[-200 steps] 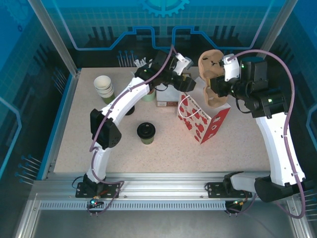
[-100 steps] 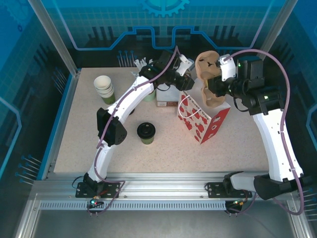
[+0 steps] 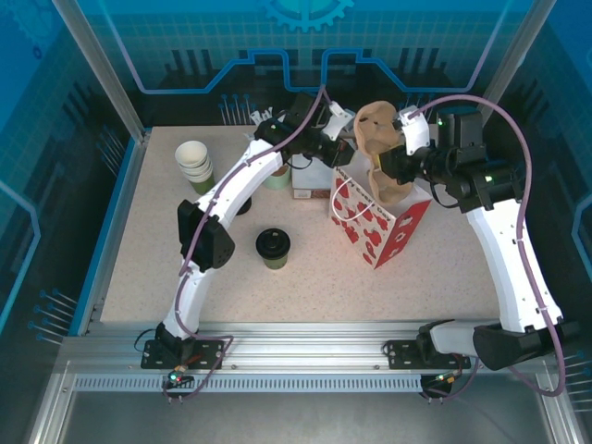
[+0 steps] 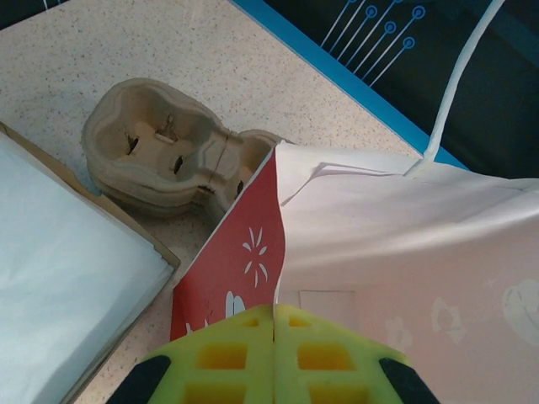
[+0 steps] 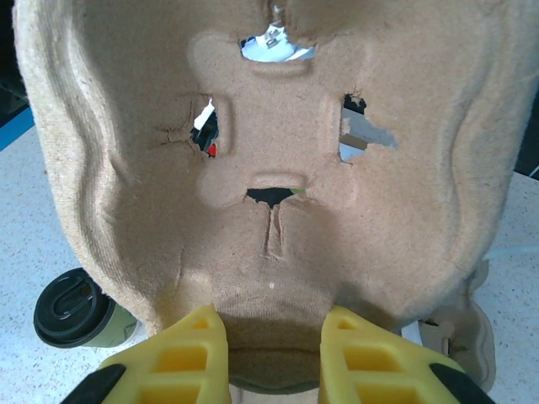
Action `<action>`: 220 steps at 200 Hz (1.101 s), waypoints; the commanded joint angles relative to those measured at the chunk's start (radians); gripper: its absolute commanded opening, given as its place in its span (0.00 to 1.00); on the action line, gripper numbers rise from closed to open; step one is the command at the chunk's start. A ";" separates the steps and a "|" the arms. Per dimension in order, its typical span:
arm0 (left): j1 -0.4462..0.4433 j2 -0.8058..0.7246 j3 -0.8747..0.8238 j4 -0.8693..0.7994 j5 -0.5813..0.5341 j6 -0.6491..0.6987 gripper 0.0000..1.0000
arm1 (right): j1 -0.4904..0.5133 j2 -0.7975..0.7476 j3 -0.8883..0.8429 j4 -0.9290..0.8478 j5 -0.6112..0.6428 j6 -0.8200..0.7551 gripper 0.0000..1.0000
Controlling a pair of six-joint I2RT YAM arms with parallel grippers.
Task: Pack the takeout coffee
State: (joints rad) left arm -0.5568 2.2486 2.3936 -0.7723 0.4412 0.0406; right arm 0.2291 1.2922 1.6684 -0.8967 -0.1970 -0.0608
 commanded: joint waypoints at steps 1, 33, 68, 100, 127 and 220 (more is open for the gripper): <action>0.012 -0.089 -0.043 -0.041 0.028 -0.010 0.06 | 0.007 -0.010 -0.011 0.022 -0.046 -0.028 0.22; 0.018 -0.133 -0.125 -0.019 0.027 -0.010 0.05 | 0.026 -0.005 -0.024 0.028 -0.062 -0.042 0.22; 0.020 -0.170 -0.196 0.011 0.026 -0.008 0.05 | 0.039 0.012 -0.035 0.040 -0.062 -0.059 0.22; 0.025 -0.181 -0.217 0.019 0.027 -0.008 0.05 | 0.043 0.025 -0.046 0.042 -0.065 -0.071 0.21; 0.029 -0.189 -0.233 0.031 0.030 -0.015 0.05 | 0.044 0.029 -0.074 0.048 -0.060 -0.070 0.21; 0.036 -0.204 -0.264 0.056 0.031 -0.028 0.09 | 0.045 0.023 -0.139 0.021 -0.005 -0.077 0.20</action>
State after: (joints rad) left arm -0.5327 2.0857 2.1437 -0.7166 0.4458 0.0254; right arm 0.2623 1.3159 1.5433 -0.8642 -0.2279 -0.1219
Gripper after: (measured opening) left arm 0.082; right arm 0.219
